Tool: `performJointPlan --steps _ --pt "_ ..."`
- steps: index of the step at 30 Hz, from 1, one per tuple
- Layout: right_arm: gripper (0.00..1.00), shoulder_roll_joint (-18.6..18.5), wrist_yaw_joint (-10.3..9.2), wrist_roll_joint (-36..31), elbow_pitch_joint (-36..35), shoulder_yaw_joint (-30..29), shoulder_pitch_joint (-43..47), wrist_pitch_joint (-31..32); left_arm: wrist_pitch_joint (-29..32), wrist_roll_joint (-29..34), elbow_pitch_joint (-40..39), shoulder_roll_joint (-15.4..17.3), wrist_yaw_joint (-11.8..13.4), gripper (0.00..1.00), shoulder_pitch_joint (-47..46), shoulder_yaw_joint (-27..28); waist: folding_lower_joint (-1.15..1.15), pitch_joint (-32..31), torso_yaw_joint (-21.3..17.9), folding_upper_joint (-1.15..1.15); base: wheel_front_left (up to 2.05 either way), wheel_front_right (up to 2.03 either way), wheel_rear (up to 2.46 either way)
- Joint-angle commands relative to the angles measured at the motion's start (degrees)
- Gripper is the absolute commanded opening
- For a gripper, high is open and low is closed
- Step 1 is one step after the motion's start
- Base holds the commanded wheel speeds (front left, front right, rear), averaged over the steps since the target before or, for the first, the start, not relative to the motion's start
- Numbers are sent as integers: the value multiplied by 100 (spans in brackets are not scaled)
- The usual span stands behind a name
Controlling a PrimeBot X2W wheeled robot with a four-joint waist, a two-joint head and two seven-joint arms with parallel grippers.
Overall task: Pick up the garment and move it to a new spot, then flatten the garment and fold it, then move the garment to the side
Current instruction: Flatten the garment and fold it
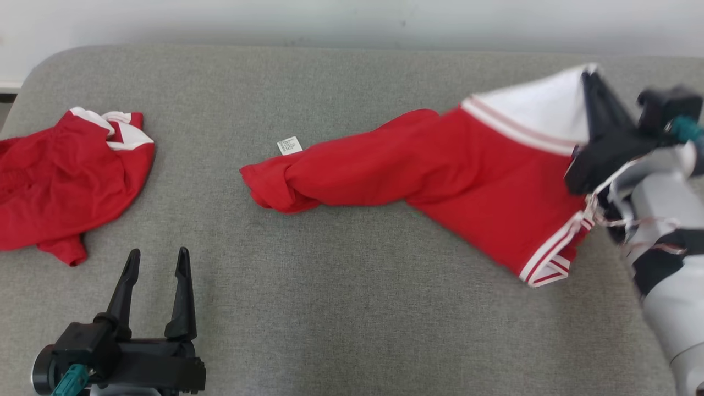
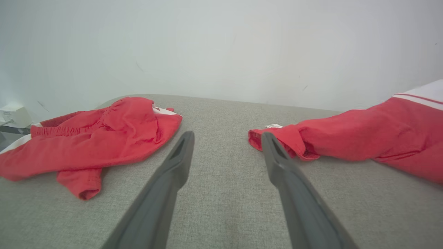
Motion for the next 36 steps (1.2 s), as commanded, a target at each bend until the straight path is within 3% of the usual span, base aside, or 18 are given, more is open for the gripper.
performJointPlan --steps 1,6,11,27,36 --pt "0 -92 -12 -98 -142 48 -127 -27 -5 45 -18 -8 6 100 59 16 0 -61 -27 -1 0 0 0" --pt "0 -229 -12 -322 -594 256 -406 -29 -5 53 -30 -9 8 100 113 43 0 -151 -40 -1 0 0 0" --pt "0 -157 -12 -388 -1284 593 -20 -29 -5 55 -14 -8 11 100 268 103 0 -330 -98 -1 0 0 0" --pt "0 -390 -13 -166 -3852 1611 2814 -20 -5 40 -53 -10 17 100 560 324 0 -677 -694 -1 0 0 0" --pt "0 -339 -13 -228 -4257 2105 4300 -20 -5 38 6 -8 9 100 476 194 0 -676 -764 -1 0 0 0"
